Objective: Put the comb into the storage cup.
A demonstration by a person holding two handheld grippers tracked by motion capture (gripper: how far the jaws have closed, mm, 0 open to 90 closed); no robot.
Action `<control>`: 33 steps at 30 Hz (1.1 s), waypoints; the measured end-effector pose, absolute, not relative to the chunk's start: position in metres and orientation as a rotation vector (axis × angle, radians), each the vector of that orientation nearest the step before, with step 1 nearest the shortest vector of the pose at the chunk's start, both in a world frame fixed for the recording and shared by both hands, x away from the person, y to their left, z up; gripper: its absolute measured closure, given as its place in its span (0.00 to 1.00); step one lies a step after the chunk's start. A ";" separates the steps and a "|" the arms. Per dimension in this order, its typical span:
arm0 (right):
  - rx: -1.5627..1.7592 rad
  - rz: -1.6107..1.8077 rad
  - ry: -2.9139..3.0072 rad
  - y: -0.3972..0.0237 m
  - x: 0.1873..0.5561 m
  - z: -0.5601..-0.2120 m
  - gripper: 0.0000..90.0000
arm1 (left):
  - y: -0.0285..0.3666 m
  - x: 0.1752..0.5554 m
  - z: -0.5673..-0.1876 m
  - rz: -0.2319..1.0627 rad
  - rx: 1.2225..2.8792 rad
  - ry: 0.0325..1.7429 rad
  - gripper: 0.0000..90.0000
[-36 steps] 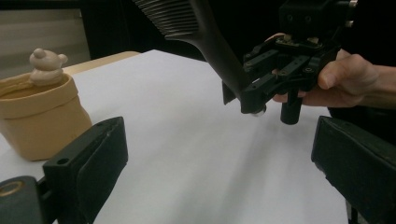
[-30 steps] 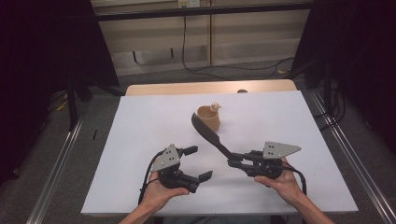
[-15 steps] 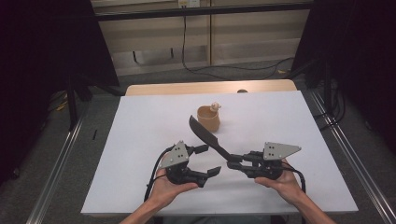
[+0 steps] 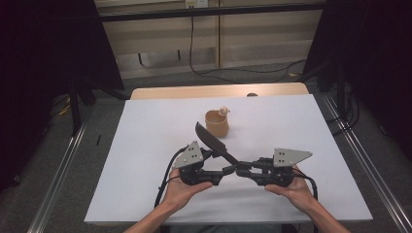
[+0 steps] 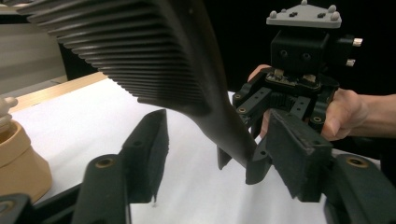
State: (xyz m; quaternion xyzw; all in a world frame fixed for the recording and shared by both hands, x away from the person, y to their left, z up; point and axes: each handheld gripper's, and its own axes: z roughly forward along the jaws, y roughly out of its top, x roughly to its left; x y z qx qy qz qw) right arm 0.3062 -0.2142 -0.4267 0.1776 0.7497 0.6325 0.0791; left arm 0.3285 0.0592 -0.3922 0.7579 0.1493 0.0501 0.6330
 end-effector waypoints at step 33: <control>0.524 1.908 2.212 -0.215 0.306 -0.426 0.81 | 0.048 0.332 -0.394 0.012 1.640 0.399 0.74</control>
